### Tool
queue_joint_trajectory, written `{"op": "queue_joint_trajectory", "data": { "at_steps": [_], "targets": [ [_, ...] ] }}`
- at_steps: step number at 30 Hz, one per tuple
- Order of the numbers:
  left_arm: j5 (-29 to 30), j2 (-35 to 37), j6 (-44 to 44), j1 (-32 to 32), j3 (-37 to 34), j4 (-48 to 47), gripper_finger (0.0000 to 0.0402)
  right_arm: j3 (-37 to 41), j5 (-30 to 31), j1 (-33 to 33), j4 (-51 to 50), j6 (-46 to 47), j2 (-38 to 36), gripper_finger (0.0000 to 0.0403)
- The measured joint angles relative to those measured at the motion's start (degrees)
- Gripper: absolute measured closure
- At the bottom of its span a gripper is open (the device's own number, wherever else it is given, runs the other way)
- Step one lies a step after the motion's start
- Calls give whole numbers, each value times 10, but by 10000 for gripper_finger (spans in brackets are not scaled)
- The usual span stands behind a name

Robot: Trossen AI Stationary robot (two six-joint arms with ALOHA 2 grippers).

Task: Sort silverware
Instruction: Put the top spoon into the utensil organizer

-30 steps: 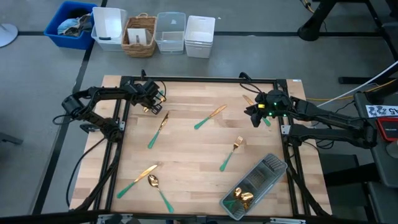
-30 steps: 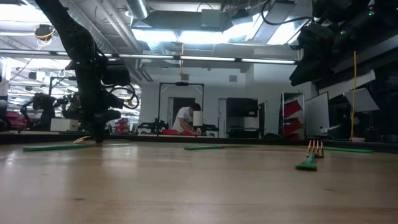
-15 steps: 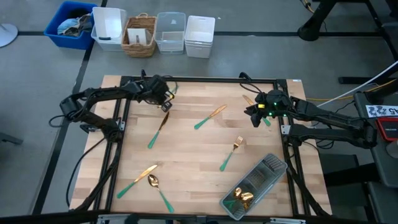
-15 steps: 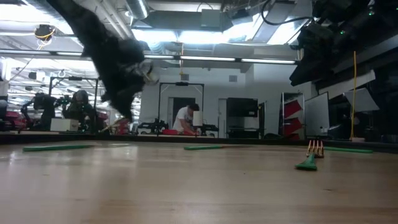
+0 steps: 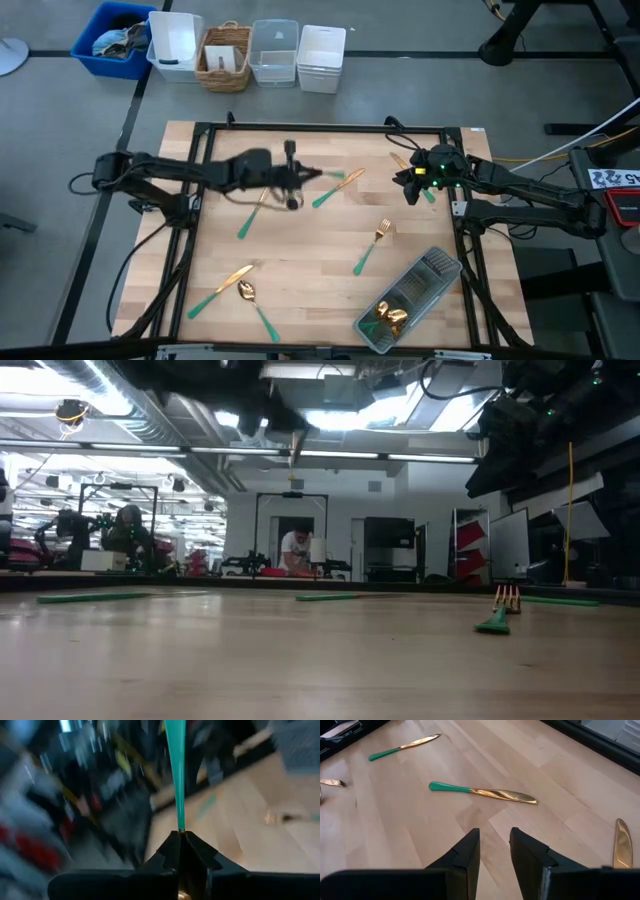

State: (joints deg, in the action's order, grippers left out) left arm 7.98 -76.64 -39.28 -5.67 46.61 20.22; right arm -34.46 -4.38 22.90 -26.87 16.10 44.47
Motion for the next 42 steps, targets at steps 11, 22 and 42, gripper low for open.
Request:
{"op": "queue_joint_trajectory", "data": {
  "at_steps": [11, 22, 42],
  "targets": [
    [16, -22, -371, 174, 0, 200, 398, 0, -51, 0, 4, 0, 0, 295],
    [17, -158, -789, 237, 87, 238, 395, 0, -122, 0, 30, 0, 0, 295],
    [-34, -333, -938, 291, 252, 235, 396, 0, -120, 0, 39, -14, 0, 295]
  ]
}}
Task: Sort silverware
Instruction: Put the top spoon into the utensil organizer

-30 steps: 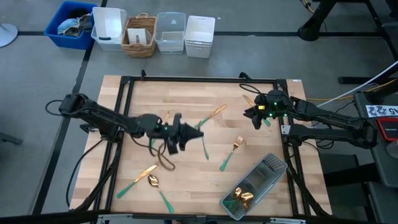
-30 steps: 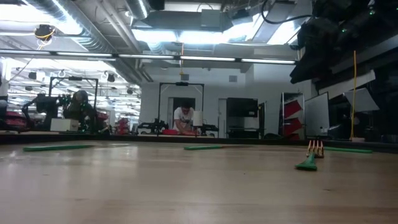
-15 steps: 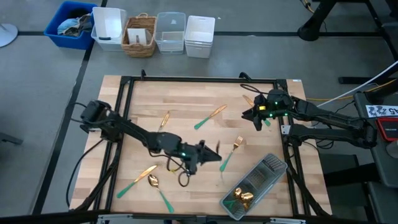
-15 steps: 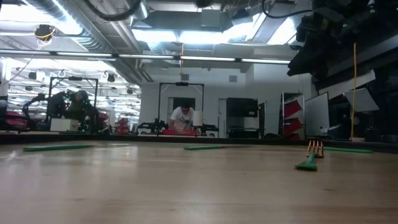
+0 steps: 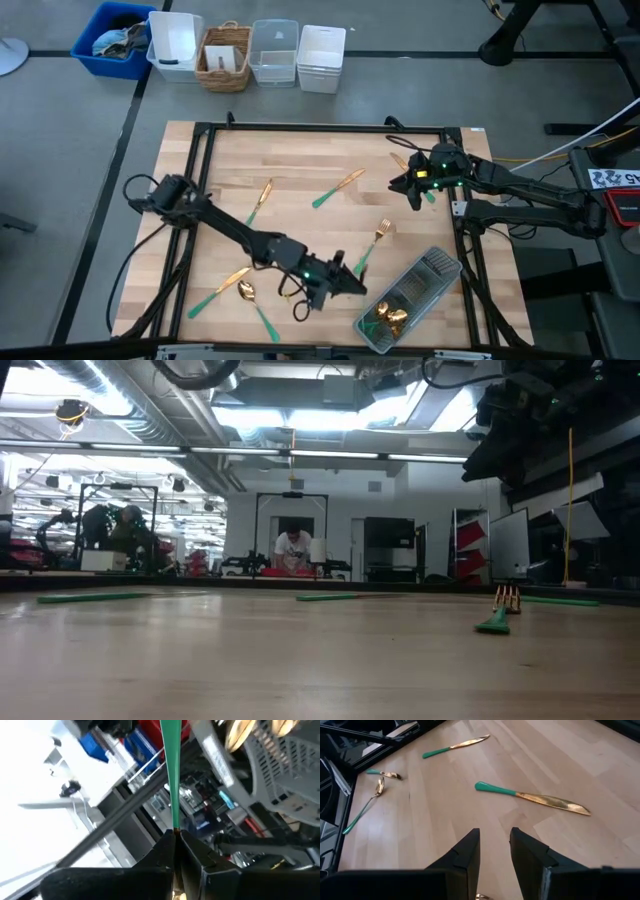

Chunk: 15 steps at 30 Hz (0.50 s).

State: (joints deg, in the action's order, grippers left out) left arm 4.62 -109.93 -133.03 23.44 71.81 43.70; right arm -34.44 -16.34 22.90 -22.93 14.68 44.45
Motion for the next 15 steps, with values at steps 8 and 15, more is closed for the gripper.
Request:
{"op": "queue_joint_trajectory", "data": {
  "at_steps": [8, 15],
  "targets": [
    [0, -53, -10, -3, 49, 3, 398, 0, 7, 0, 1, 0, 0, 295],
    [-1, -104, -27, -3, 85, 3, 397, 0, 7, 0, 1, 0, 0, 295]
  ]
}}
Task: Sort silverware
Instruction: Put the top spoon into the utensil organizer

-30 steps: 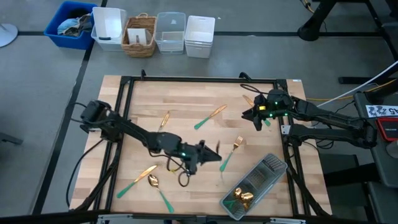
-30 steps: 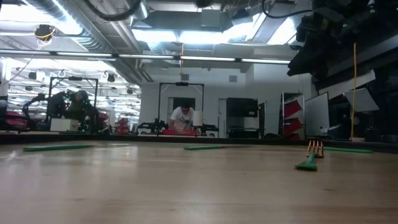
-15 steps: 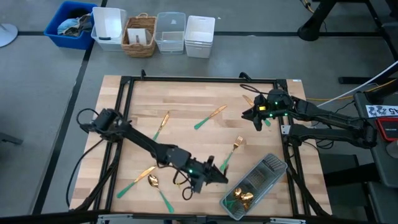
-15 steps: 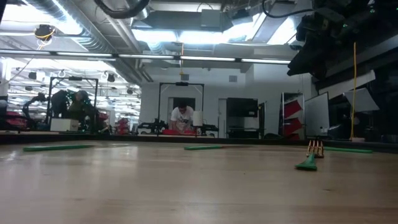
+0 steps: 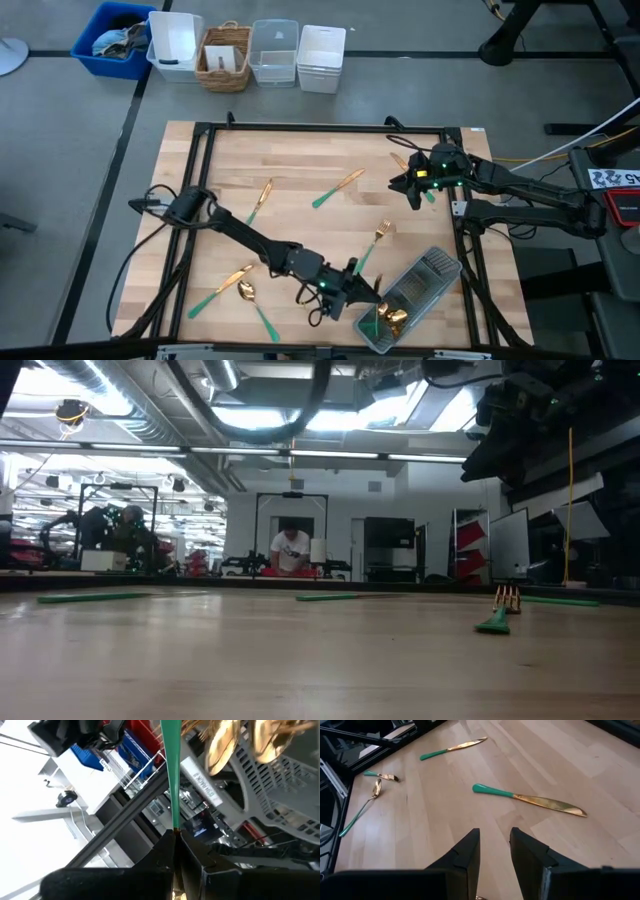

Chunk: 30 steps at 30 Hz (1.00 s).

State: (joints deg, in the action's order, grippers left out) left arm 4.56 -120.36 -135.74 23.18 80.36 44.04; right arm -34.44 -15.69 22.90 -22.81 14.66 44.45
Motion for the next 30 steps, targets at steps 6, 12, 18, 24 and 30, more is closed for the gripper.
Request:
{"op": "queue_joint_trajectory", "data": {
  "at_steps": [6, 12, 18, 24, 30],
  "targets": [
    [1, -24, -2, -8, 7, -4, 395, 0, -4, 0, 0, 0, 0, 295],
    [1, -25, 12, -8, 7, -59, 393, 0, -4, 0, 0, 0, 0, 295],
    [0, -26, 31, -1, 7, -97, 381, 0, -3, 0, 0, 0, 0, 295],
    [-10, -25, 38, 5, 7, -88, 357, 0, -4, 0, 0, 0, 0, 295],
    [-34, -25, 41, 5, 7, -89, 324, 0, -4, 0, 0, 0, 0, 295]
  ]
}}
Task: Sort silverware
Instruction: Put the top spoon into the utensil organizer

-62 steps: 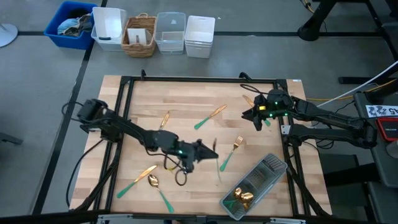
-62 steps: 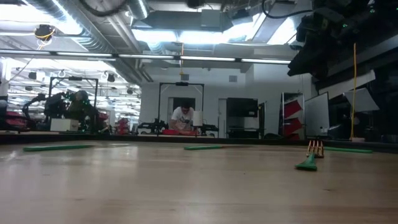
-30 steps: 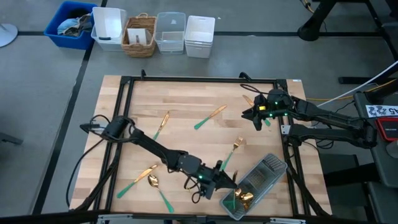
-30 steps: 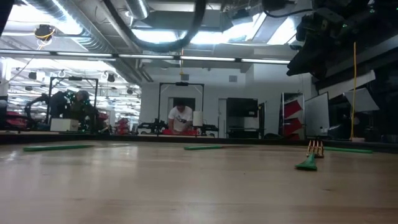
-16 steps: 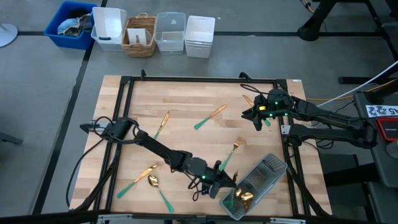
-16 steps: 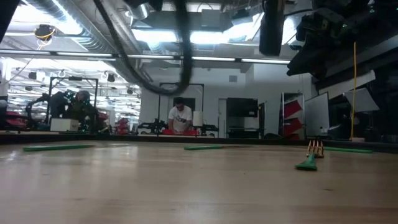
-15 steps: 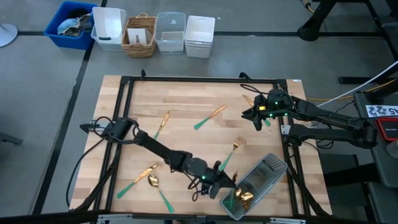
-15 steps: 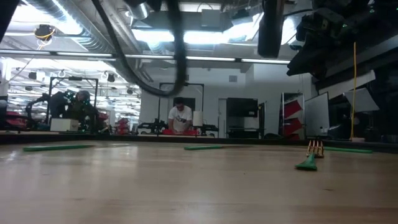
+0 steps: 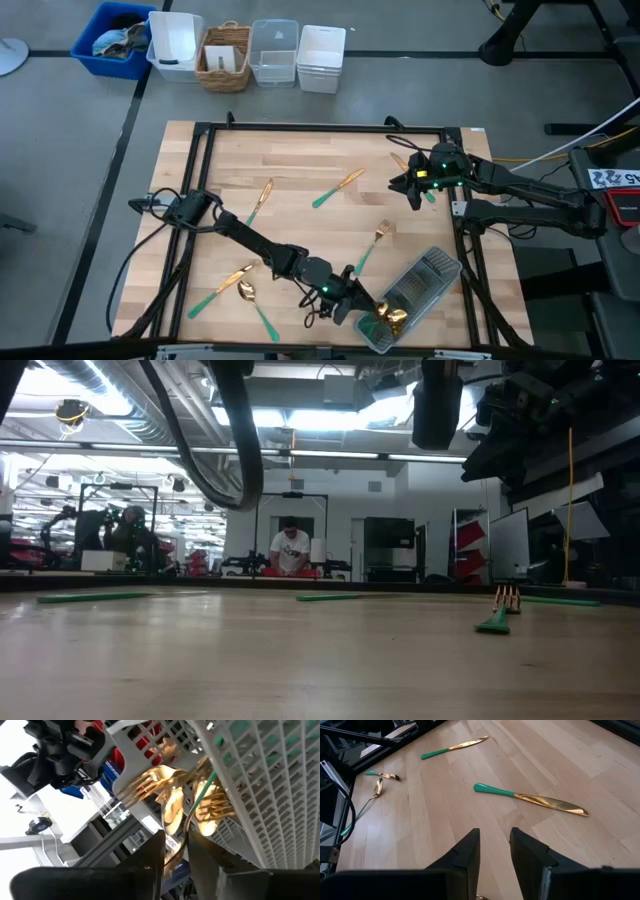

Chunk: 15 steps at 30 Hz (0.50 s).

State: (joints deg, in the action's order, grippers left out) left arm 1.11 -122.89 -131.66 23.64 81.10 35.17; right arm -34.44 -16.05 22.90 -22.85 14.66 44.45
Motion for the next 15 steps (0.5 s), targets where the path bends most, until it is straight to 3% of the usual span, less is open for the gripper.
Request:
{"op": "queue_joint_trajectory", "data": {
  "at_steps": [8, 15],
  "targets": [
    [0, 0, 82, 0, 0, 11, 284, 0, 7, 0, 0, 1, 0, 295],
    [30, 0, 233, -1, 0, 51, 290, 0, 48, 0, -1, 6, 0, 295]
  ]
}}
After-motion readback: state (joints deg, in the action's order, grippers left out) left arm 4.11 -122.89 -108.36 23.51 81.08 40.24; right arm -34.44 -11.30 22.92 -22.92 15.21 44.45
